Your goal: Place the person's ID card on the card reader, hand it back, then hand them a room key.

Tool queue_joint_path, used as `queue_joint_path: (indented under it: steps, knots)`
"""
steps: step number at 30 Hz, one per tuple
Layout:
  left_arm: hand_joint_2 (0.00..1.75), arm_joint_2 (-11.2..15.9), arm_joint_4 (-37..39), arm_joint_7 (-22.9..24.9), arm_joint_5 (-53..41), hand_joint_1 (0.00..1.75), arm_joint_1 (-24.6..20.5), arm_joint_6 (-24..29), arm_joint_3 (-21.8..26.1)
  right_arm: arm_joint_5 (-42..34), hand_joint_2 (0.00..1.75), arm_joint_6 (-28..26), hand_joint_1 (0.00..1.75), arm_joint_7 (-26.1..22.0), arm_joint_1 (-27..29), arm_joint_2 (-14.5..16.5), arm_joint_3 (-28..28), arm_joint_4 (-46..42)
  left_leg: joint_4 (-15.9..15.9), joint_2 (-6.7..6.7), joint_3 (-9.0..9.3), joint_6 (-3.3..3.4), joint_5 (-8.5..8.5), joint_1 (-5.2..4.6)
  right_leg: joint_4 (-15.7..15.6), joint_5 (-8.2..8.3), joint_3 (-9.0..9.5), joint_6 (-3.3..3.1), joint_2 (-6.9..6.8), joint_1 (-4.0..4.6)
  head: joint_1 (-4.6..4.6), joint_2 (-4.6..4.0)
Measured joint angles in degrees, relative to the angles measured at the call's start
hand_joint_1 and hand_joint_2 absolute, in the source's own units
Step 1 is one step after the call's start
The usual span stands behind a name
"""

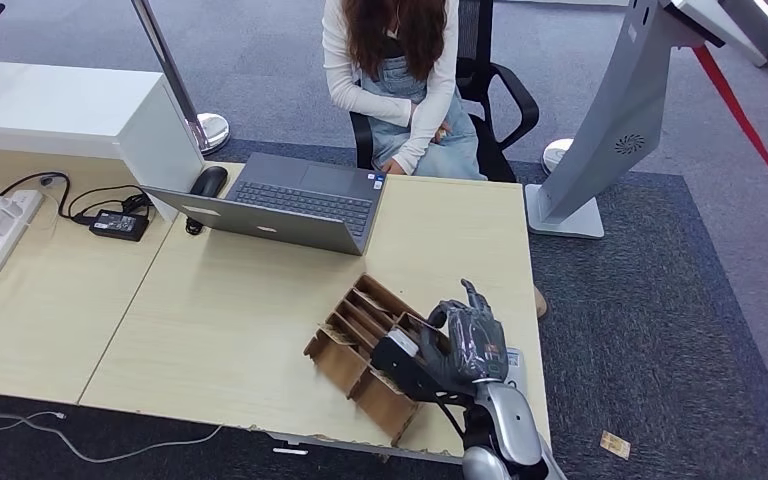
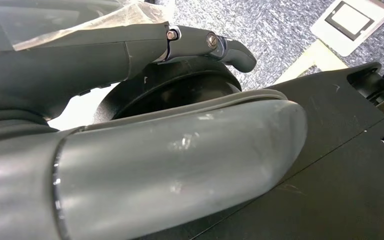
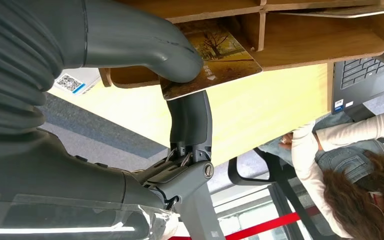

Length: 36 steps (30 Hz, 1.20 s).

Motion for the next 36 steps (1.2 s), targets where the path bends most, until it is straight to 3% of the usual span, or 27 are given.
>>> queue_joint_path:
  steps: [15, 26, 36]
  knots:
    - [0.0, 0.0, 0.0, -0.2, 0.0, 0.0, 0.0, -0.2, 0.0, -0.9, 1.75, -5.0, 1.69, -2.6, -0.1, 0.2, 0.1, -0.7, 0.0, -0.01, -0.01, 0.0, 0.0, -0.01, 0.0, 0.0, 0.0, 0.0, 0.0, 0.0, 0.0, 0.0]
    - [0.0, 0.0, 0.0, -0.3, 0.0, 0.0, 0.0, -0.3, -0.1, -4.6, 1.75, -9.1, 1.75, -6.0, -0.1, 1.1, 0.5, -12.4, 0.0, -0.01, 0.0, 0.0, 0.0, -0.01, 0.0, 0.0, 0.0, 0.0, 0.0, -0.01, 0.0, 0.0]
    - [0.0, 0.0, 0.0, -1.0, 0.0, 0.0, 0.0, 0.6, -0.1, -3.4, 1.75, -13.2, 1.64, -8.0, 1.6, 1.4, 0.9, -25.4, 0.0, -0.01, 0.0, 0.0, 0.0, -0.01, 0.0, 0.0, -0.01, 0.0, 0.0, -0.01, 0.0, 0.0]
